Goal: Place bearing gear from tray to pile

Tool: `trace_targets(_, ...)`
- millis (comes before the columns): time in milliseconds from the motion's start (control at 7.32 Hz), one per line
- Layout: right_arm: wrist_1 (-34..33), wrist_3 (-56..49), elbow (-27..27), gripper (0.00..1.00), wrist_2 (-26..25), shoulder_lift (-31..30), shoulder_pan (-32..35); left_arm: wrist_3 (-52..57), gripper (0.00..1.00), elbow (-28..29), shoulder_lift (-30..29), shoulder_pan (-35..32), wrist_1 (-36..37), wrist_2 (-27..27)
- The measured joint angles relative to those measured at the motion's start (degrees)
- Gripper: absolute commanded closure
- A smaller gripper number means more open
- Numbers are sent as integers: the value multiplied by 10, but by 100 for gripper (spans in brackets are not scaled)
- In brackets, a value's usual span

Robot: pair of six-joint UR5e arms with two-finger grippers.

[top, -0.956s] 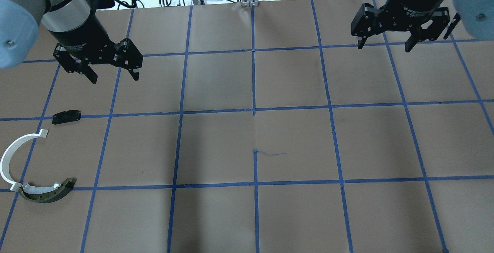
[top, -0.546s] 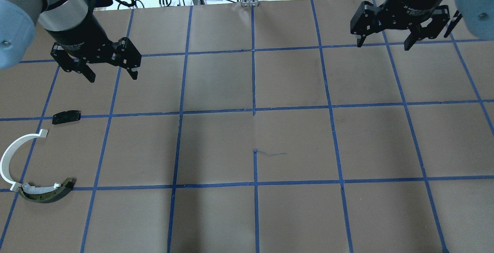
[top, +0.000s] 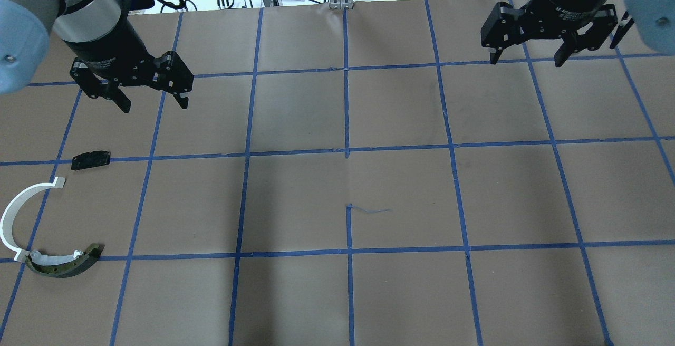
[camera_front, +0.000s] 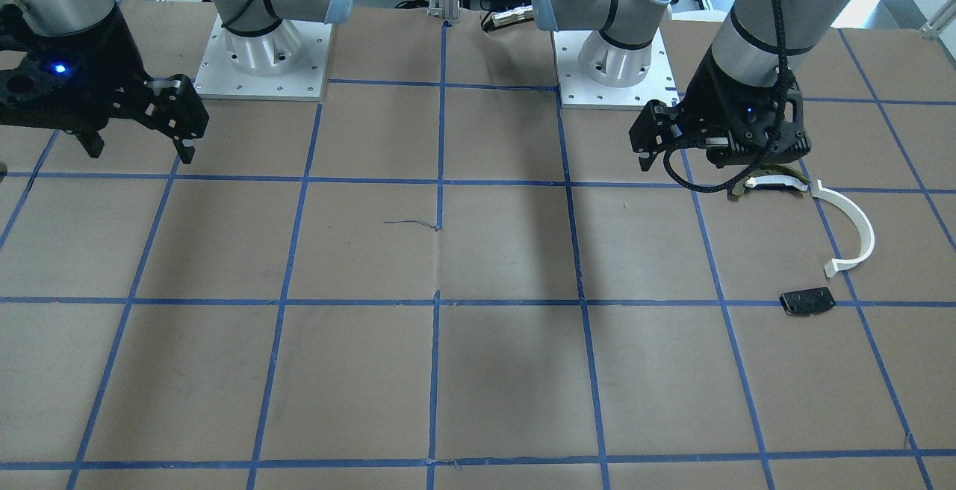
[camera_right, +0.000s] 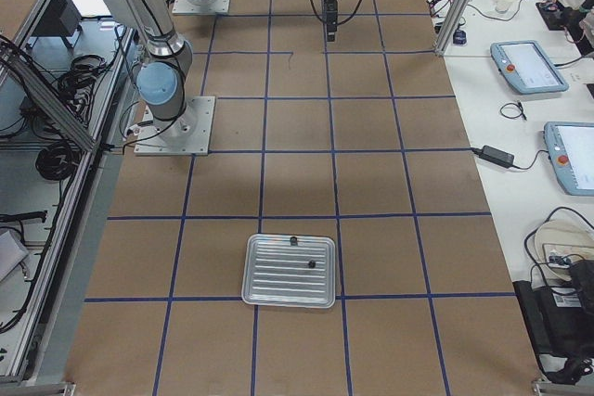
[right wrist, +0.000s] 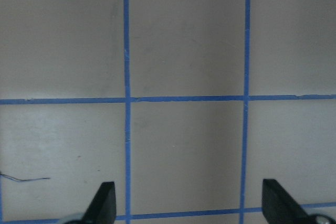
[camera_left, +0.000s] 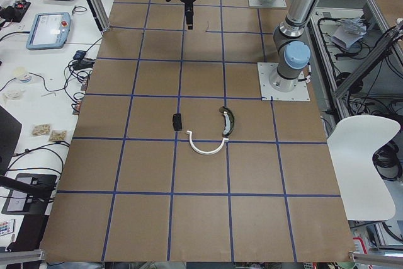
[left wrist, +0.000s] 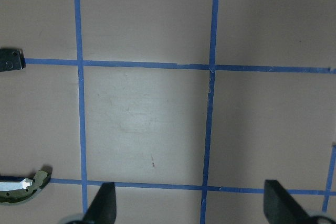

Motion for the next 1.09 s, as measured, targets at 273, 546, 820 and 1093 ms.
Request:
trace_targets(273, -1, -150, 4, 7, -17, 2, -94, 3, 0, -1, 4, 0, -1, 0)
trace_targets(546, -14, -347, 11, 10, -12, 25, -234, 3, 0, -1, 3, 0, 2, -1)
trace_targets(820, -84, -587, 15, 12, -11, 81, -321, 4, 0, -1, 3, -1, 2, -1)
trace_targets(1093, -129, -790, 22, 15, 1, 145, -404, 4, 0, 0, 3, -1, 2, -2)
